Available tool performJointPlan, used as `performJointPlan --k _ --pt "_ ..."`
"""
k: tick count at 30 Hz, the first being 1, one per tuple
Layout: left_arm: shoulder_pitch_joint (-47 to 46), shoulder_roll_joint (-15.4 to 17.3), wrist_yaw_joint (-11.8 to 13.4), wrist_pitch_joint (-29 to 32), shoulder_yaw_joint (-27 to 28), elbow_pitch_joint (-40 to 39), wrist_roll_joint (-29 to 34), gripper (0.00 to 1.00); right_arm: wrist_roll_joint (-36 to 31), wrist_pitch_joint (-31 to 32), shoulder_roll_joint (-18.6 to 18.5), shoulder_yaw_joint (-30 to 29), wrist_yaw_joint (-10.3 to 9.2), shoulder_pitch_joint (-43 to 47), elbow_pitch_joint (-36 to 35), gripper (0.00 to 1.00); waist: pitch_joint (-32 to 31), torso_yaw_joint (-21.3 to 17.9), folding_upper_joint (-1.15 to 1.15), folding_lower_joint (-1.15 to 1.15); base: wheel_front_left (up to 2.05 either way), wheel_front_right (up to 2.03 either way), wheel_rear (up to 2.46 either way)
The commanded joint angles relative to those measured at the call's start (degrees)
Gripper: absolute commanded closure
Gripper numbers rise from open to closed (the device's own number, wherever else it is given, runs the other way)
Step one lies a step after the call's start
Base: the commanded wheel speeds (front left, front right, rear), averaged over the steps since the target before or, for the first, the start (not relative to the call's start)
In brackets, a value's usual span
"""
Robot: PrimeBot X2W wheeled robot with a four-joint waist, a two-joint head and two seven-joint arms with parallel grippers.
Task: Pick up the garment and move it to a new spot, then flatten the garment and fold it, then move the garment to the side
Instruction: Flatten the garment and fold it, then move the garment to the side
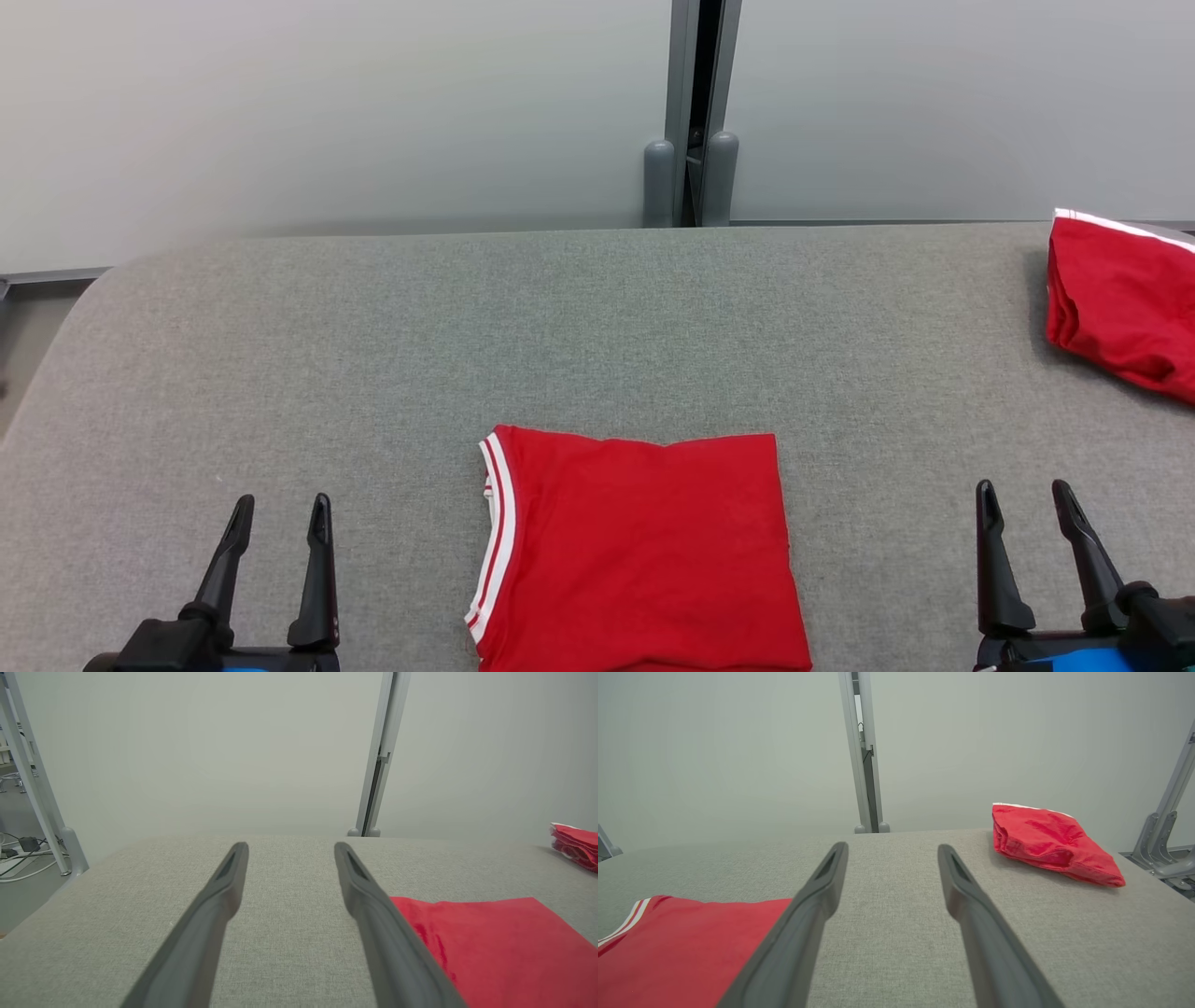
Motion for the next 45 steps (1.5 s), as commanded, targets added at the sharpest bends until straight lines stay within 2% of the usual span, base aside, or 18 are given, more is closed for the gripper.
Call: performJointPlan --k 1,18,25,32,38,45 --pt "0.78 0.49 0.40 0.33 -0.11 0.11 0.10 0.00 0.08 0.12 0.14 -0.02 -0.02 0.83 0.26 0.00 -0.38 0.13 0.00 0.00 0.00 0.00 0.00" --pt "0.94 0.97 1.37 0.79 -0.52 0.31 -0.62 0.00 -0.48 1.16 0.14 1.14 -0.02 -0.02 -0.07 0.00 -0.62 0.31 0.00 0.00 0.00 0.00 0.00" --pt "-0.20 1.34 1.55 0.68 -0.61 0.05 -0.96 0.00 -2.17 4.54 0.14 7.51 -0.02 -5.98 0.98 0.00 0.56 0.41 0.00 0.00 0.00 0.00 0.00" --pt "-1.93 1.34 1.42 0.50 -1.60 0.33 -1.08 0.00 -2.75 11.13 0.10 14.45 -0.02 -12.39 7.40 0.00 2.38 2.08 0.00 0.00 0.00 0.00 0.00" --pt "-3.34 1.36 1.45 0.19 -1.96 0.72 -1.42 0.00 -2.12 13.25 0.08 14.38 -0.02 -13.05 14.06 0.00 4.05 3.88 0.00 0.00 0.00 0.00 0.00" --pt "-4.11 1.28 1.73 -0.08 -2.08 1.23 -1.69 0.00 -1.81 12.27 0.08 13.69 -0.02 -12.07 20.83 0.00 5.39 4.80 0.00 0.00 0.00 0.00 0.00"
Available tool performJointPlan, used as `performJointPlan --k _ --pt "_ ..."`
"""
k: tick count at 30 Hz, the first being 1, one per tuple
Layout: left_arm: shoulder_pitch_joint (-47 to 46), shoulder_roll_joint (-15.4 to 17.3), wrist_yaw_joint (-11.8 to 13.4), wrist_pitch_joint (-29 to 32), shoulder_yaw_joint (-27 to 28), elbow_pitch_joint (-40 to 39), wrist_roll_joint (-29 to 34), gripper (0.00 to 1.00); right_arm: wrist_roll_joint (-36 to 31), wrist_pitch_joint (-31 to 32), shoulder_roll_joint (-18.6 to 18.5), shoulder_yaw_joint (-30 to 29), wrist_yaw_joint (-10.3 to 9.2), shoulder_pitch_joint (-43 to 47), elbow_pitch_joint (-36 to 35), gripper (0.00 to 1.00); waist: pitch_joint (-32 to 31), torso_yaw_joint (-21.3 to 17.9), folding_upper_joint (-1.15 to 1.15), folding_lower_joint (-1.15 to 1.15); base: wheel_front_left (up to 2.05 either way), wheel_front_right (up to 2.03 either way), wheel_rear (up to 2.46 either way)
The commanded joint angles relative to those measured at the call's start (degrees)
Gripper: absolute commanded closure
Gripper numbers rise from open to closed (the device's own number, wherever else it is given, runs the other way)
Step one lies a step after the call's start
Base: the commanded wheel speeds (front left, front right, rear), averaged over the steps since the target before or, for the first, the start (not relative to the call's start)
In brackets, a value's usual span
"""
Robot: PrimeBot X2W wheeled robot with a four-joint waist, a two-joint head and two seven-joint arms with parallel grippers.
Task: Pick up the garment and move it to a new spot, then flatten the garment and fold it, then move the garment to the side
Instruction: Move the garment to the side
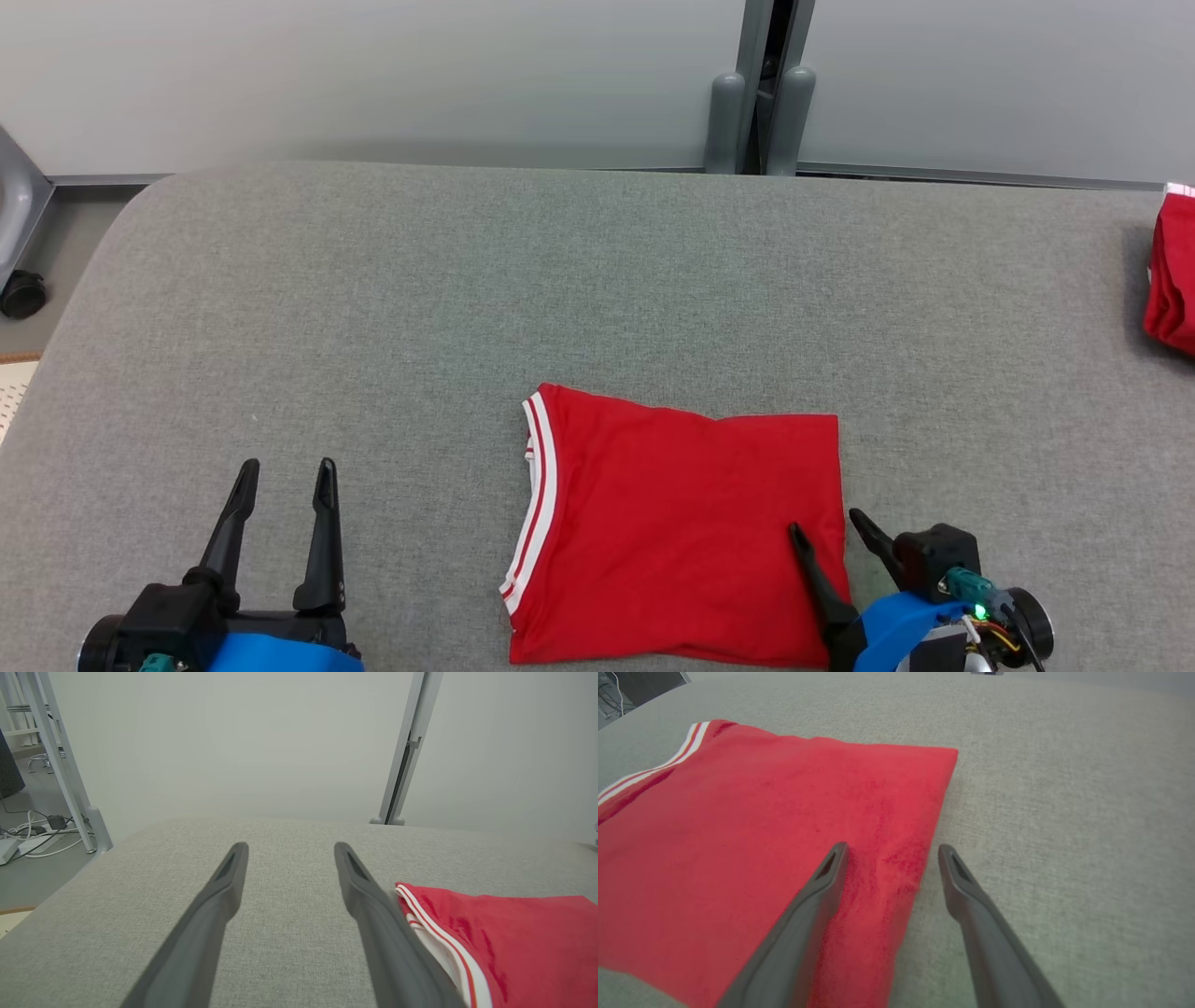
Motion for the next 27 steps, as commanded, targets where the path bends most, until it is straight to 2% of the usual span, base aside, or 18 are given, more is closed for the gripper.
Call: performJointPlan --k 1,4,10,11,12,13,15,21,27 --pt "-0.78 0.19 0.24 -0.21 0.01 0.24 -0.14 0.00 0.61 -0.31 -0.02 -0.25 -0.02 0.22 1.45 0.00 0.34 0.18 0.00 0.00 0.00 0.00 0.00" --pt "-1.09 0.14 0.31 -0.35 -0.13 0.45 -0.24 0.00 1.30 -0.66 -0.02 -0.36 -0.02 0.23 3.69 0.00 0.58 0.37 0.00 0.00 0.00 0.00 0.00" --pt "-1.28 0.08 0.39 -0.54 -0.19 0.70 -0.34 0.00 4.17 -1.06 0.06 3.69 0.00 0.67 7.06 0.00 0.78 0.27 0.00 0.00 0.00 0.00 0.00" --pt "-1.33 0.06 0.40 -0.57 -0.22 0.72 -0.37 0.00 4.86 -1.26 0.05 4.28 0.00 0.44 7.36 0.54 0.85 0.23 0.00 0.00 0.00 0.00 0.00" --pt "-1.39 0.04 0.40 -0.60 -0.28 0.78 -0.43 0.00 5.20 -1.38 0.07 4.79 0.00 0.13 7.65 0.87 0.94 0.19 0.00 0.00 0.00 0.00 0.00" --pt "-1.49 0.02 0.40 -0.62 -0.31 0.82 -0.49 0.00 5.59 -1.31 0.07 5.29 0.00 -0.16 7.99 1.00 1.01 0.15 0.00 0.00 0.00 0.00 0.00" --pt "-1.63 0.01 0.36 -0.66 -0.39 0.88 -0.54 0.00 5.94 -1.89 0.08 5.42 0.00 -0.91 8.34 1.00 1.18 0.06 0.00 0.00 0.00 0.00 0.00" --pt "-1.81 0.07 0.46 -0.61 -0.08 0.72 -0.73 0.00 3.92 -5.11 -0.41 0.83 -0.07 -4.29 8.10 1.00 1.87 -0.94 0.00 0.00 0.00 0.00 0.00" --pt "-2.40 0.19 0.21 -0.63 -0.15 -0.46 -0.59 0.00 1.87 -5.55 -3.80 -3.88 -0.06 -7.27 6.06 1.00 3.84 -4.01 0.00 0.00 0.00 0.00 0.00"
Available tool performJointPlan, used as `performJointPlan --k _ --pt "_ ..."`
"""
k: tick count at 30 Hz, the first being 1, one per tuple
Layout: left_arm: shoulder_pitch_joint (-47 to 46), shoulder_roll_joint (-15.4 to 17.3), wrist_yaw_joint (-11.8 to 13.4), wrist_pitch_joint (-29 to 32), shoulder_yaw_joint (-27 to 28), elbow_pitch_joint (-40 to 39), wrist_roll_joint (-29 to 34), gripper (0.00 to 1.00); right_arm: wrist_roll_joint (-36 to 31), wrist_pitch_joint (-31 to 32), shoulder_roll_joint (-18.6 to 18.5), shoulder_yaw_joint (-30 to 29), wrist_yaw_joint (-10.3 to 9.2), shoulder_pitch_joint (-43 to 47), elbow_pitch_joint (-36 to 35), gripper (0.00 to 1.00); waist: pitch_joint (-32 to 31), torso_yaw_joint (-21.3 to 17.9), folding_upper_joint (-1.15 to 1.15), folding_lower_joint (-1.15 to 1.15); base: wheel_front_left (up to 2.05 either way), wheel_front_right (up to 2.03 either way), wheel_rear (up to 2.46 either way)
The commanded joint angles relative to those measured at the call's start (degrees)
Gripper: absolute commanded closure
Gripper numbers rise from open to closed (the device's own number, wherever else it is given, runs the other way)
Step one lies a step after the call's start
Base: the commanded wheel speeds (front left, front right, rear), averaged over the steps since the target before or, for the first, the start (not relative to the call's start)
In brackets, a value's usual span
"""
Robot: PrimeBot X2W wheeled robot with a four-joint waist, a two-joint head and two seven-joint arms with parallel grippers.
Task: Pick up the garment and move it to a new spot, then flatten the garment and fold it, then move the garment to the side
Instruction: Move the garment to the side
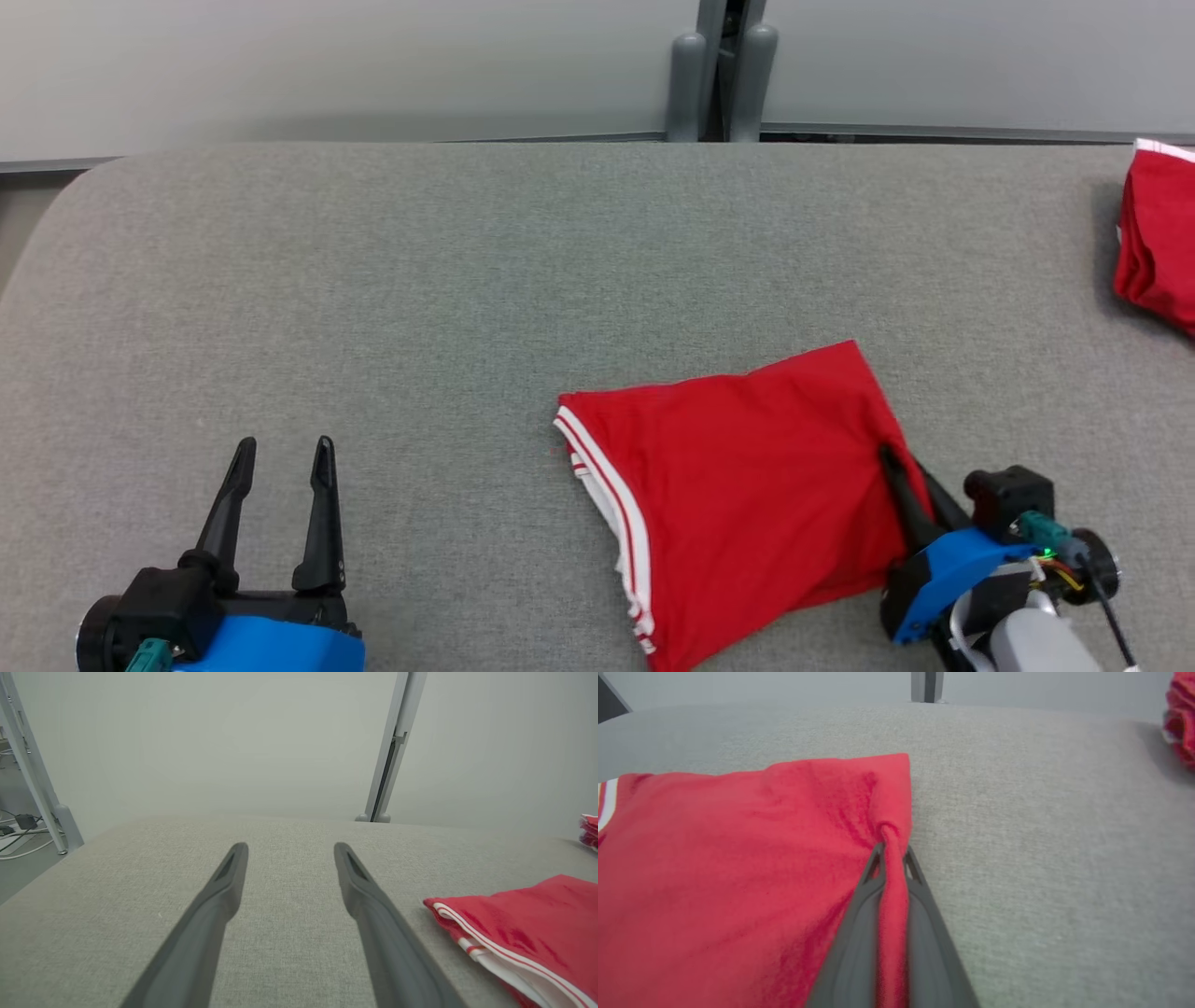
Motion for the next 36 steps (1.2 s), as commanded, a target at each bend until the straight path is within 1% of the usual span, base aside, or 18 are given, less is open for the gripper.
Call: performJointPlan --k 1,10,16,22,27,31,36 --pt "-1.23 0.32 -0.23 -0.23 0.07 -0.68 0.06 0.00 -0.51 0.20 -1.84 -1.45 -0.10 -1.63 -1.05 1.00 1.57 -2.12 0.00 0.00 0.00 0.00 0.00" --pt "-3.96 1.08 -0.59 -0.24 -0.60 -2.33 0.76 0.00 0.05 1.12 -7.36 -6.40 -0.08 -3.73 -5.89 1.00 6.59 -8.77 0.00 0.00 0.00 0.00 0.00" --pt "-6.36 1.92 -0.72 -0.24 -1.10 -2.61 1.19 0.00 -0.34 1.52 -8.41 -7.69 -0.07 -5.02 -8.44 1.00 8.72 -11.70 0.00 0.00 0.00 0.00 0.00" --pt "-7.41 2.15 -0.82 -0.24 -1.70 -2.44 1.28 0.00 -0.95 2.03 -8.94 -6.05 -0.07 -7.98 -9.72 1.00 8.88 -11.90 0.00 0.00 0.00 0.00 0.00" --pt "-8.40 2.44 -0.89 -0.18 -2.19 -3.05 1.19 0.00 -1.13 3.25 -10.91 -3.00 -0.07 -15.45 -11.02 1.00 10.43 -11.01 0.00 0.00 0.00 0.00 0.00" --pt "-9.74 2.72 -0.99 0.15 -2.73 -4.11 1.40 0.00 -0.34 4.58 -13.83 -2.81 -0.08 -23.49 -10.77 1.00 13.54 -9.69 0.00 0.00 0.00 0.00 0.00" --pt "-11.45 3.17 -1.12 0.27 -3.14 -5.44 1.52 0.00 0.57 5.98 -19.25 -5.96 -0.08 -31.72 -8.28 1.00 17.82 -8.36 0.00 0.00 0.00 0.00 0.00"
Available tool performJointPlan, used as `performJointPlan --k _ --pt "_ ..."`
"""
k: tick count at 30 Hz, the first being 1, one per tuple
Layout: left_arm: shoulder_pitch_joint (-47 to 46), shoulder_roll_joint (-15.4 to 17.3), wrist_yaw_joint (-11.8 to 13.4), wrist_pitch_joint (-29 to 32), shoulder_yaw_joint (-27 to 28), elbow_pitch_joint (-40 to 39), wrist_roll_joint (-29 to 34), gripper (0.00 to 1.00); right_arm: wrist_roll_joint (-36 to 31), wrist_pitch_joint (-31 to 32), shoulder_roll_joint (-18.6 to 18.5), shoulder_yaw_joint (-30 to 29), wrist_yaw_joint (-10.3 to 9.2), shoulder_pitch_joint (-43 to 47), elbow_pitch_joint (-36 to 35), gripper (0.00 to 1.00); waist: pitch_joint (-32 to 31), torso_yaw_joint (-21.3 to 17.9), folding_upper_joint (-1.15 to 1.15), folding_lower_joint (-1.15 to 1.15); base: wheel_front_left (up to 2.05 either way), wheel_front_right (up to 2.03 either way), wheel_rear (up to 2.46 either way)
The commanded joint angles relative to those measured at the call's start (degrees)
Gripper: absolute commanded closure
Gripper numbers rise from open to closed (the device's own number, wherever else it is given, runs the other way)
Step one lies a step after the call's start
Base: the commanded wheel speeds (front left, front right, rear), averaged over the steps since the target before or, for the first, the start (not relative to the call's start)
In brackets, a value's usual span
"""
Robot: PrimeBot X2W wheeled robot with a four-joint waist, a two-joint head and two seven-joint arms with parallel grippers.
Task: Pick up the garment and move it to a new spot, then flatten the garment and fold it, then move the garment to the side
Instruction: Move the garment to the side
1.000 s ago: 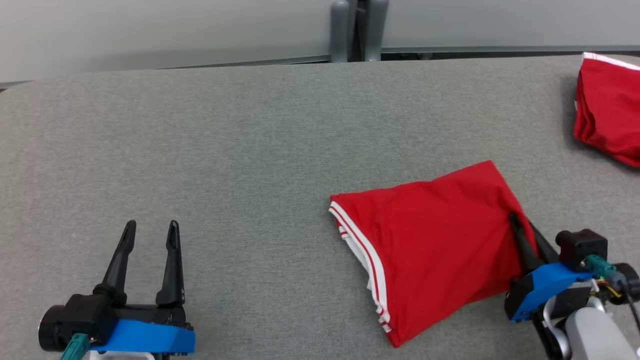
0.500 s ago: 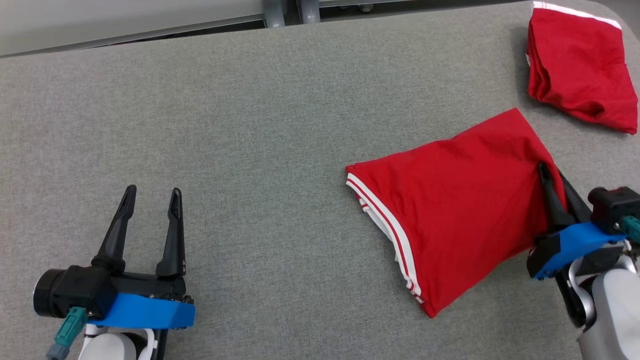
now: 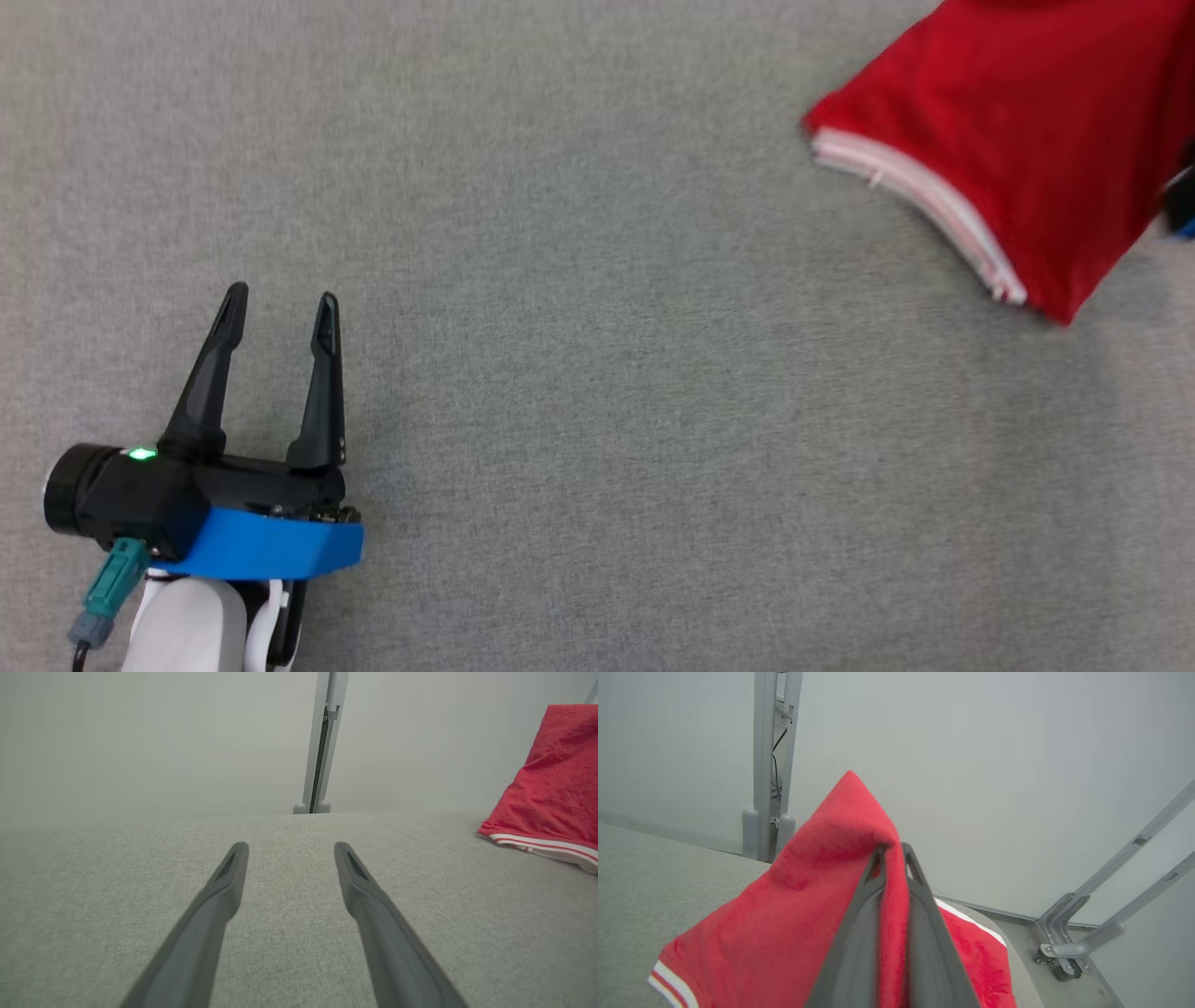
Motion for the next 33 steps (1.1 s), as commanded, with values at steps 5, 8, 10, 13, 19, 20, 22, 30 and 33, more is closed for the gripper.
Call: performJointPlan --k 5,8,10,13,19,20,22,30,33 --pt "-2.44 0.89 -0.22 0.30 -0.42 -1.95 0.54 0.00 1.00 1.09 -7.29 -6.20 -0.06 -5.10 4.18 1.00 6.03 1.60 0.00 -0.01 0.00 0.00 0.00" --pt "-3.45 1.24 -0.09 0.53 -0.50 -3.09 0.62 0.00 1.48 0.98 -10.37 -9.96 -0.05 -6.10 7.01 1.00 7.93 1.62 0.00 -0.01 0.00 0.00 0.00" --pt "-4.01 1.47 -0.04 0.86 -0.67 -3.83 0.76 0.00 1.67 0.59 -12.57 -12.03 -0.05 -6.04 8.99 1.00 9.00 1.53 0.00 -0.01 0.00 0.00 0.00" --pt "-4.45 1.77 0.14 0.94 -0.73 -4.54 0.83 0.00 2.48 -0.36 -14.19 -14.30 -0.06 -5.53 11.15 1.00 9.87 1.10 0.00 -0.01 0.00 0.00 0.00" --pt "-4.69 2.24 0.25 1.23 -0.88 -4.49 0.50 0.00 2.03 -1.36 -13.92 -14.72 -0.05 -5.48 13.32 1.00 10.68 0.02 0.00 -0.01 0.00 0.00 0.00" --pt "-4.81 2.27 0.27 1.30 -0.94 -4.46 0.46 0.00 1.73 -1.41 -13.72 -14.67 -0.06 -6.09 13.56 1.00 10.80 -0.05 0.00 -0.01 0.00 0.00 0.00" --pt "-5.12 2.27 0.27 1.37 -1.14 -4.49 0.36 0.00 1.07 -1.44 -13.45 -15.11 -0.06 -7.30 14.22 0.97 11.04 -0.03 0.00 -0.01 0.00 0.00 0.00" --pt "-4.66 2.07 0.63 0.64 -1.07 -3.91 -0.24 0.00 -2.37 -0.87 -12.13 -17.14 -0.05 -8.01 16.82 0.00 9.74 0.89 0.00 -0.01 0.00 0.00 0.00" --pt "-3.95 1.85 0.89 0.39 -0.85 -3.45 -0.56 0.00 -3.06 -2.20 -11.56 -17.44 -0.05 -7.06 16.27 0.00 8.14 1.16 0.00 -0.01 0.00 0.00 0.00"
